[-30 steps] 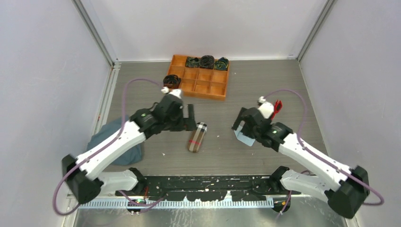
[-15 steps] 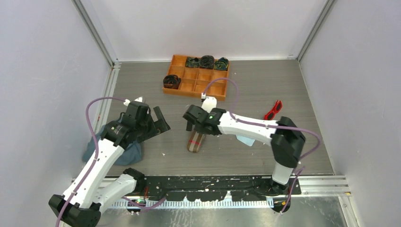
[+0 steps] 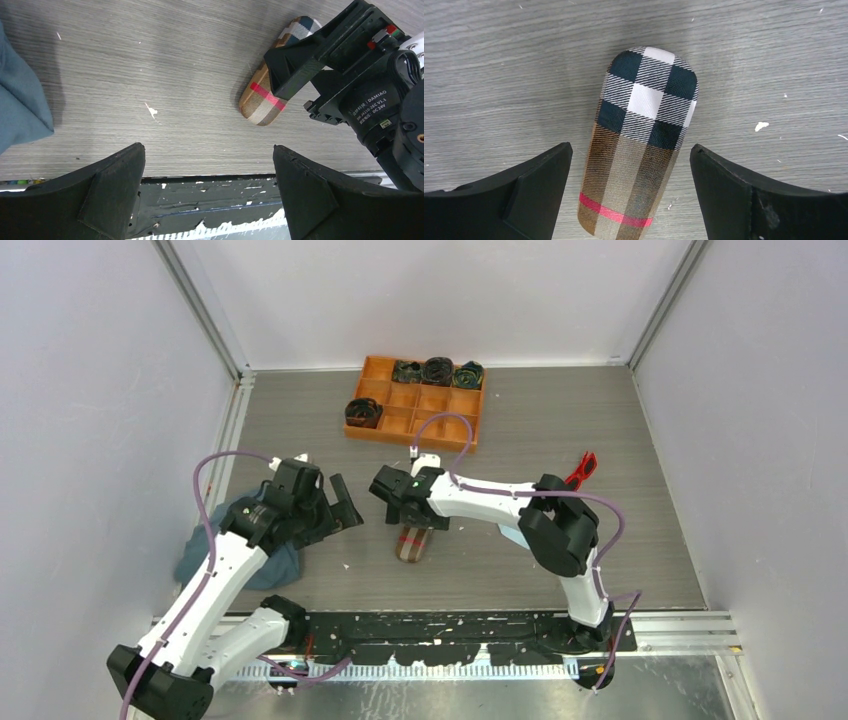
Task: Organize the sunglasses
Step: Pick up the sunglasses case from the center of the board.
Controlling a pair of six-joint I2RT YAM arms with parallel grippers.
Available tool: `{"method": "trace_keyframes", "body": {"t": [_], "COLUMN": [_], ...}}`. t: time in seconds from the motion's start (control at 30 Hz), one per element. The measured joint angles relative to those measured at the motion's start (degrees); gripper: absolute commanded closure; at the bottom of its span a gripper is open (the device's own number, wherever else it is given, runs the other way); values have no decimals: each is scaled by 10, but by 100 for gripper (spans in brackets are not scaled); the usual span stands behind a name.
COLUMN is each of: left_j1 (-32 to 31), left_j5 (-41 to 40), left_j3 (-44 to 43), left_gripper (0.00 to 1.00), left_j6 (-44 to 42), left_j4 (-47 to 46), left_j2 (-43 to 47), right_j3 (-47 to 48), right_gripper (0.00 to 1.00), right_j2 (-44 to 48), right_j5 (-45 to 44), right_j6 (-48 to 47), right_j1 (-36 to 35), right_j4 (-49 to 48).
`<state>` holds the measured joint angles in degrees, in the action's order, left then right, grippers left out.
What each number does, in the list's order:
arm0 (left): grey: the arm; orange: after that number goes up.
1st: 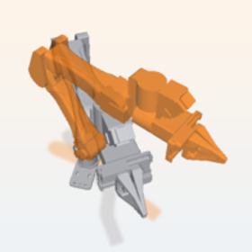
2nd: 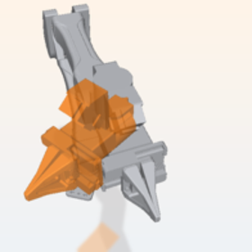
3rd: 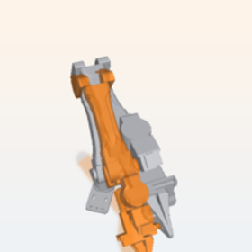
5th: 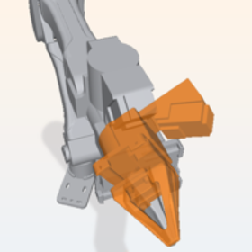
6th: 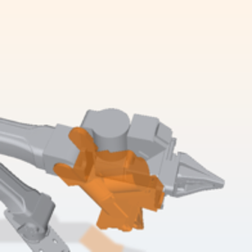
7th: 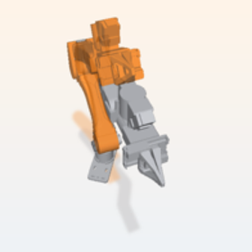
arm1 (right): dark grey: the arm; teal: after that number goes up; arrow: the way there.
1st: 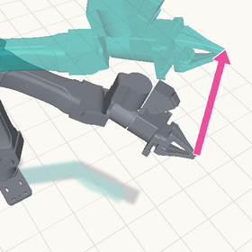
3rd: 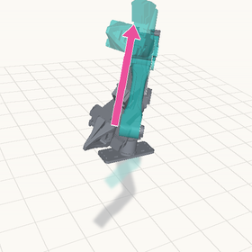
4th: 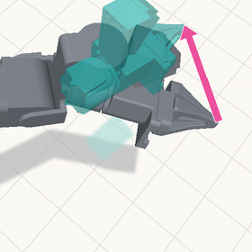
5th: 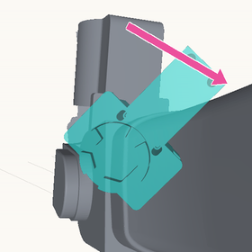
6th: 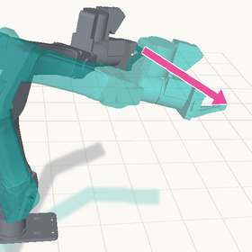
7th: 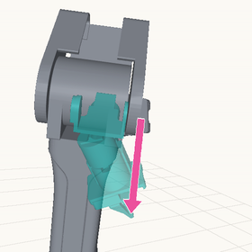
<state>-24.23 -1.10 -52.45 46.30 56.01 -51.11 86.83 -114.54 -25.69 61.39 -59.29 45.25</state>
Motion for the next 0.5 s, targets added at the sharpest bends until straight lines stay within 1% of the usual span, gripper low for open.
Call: {"method": "trace_keyframes", "body": {"t": [0.07, 0.23, 0.3, 0.33, 0.37, 0.4, 0.43, 0.47, 0.5], "left_j1": [0, 0, 0, 0, 0, 0, 0, 0, 0], "left_j5": [2, 3, 3, 3, 3, 3, 3, 3, 3], "left_j3": [6, 11, 11, 11, 11, 11, 11, 11, 11], "left_gripper": [0, 0, 0, 0, 0, 0, 0, 0, 0], "left_j6": [0, 0, 0, 0, 0, 0, 0, 0, 0], "left_j4": [0, -2, -6, -8, -10, -12, -13, -14, -14], "left_j2": [-1, -7, -12, -14, -16, -18, -19, -19, -19], "right_j3": [1, 2, 2, 2, 2, 2, 2, 0, -4], "right_gripper": [18, 23, 30, 37, 40, 47, 51, 58, 61], "right_j2": [-10, -21, -23, -23, -23, -23, -23, -22, -20], "right_j5": [8, 23, 25, 27, 30, 32, 34, 36, 38], "right_j6": [2, 3, 2, 3, 2, 3, 2, 0, -2], "right_j1": [0, 0, 0, 0, 1, 2, 2, 3, 6], "right_j4": [0, 0, 0, 0, -2, -3, -4, -7, -12]}}
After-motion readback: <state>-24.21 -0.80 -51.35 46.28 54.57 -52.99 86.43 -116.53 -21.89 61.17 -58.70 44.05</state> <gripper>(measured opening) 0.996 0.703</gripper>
